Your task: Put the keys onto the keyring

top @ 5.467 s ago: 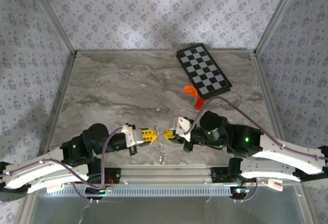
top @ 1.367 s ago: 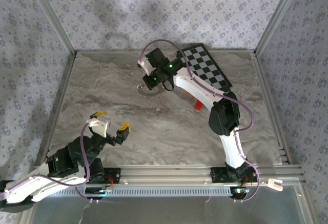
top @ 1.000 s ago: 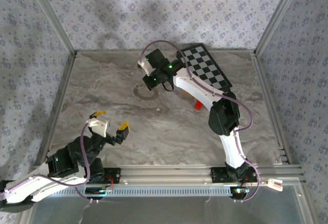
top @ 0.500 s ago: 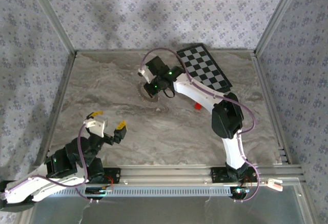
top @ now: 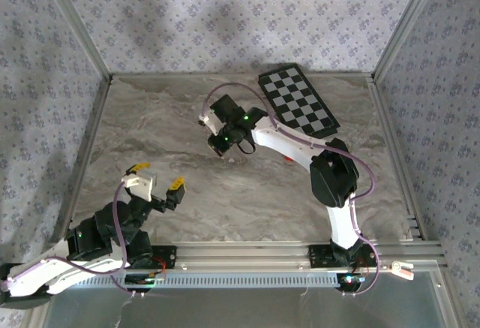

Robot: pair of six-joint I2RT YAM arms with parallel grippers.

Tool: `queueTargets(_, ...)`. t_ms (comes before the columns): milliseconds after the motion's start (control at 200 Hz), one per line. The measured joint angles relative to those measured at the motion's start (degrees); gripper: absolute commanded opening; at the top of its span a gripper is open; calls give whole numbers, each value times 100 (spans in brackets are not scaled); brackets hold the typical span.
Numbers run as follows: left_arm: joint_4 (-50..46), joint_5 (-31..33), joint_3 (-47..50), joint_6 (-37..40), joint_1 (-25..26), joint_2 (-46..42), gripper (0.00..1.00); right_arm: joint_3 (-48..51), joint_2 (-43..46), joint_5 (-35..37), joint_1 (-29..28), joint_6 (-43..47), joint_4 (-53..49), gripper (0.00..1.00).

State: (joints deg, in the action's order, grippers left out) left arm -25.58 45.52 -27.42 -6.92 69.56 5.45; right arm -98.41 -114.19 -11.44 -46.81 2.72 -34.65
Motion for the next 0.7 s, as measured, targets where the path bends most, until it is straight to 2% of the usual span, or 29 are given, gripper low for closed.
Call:
queueTargets(415, -4, 66, 0, 4, 70, -50, 99, 328, 22, -219, 0, -61, 175, 0)
queueTargets(700, -17, 85, 0, 4, 70, -55, 99, 1115, 227, -302, 0, -205, 363, 0)
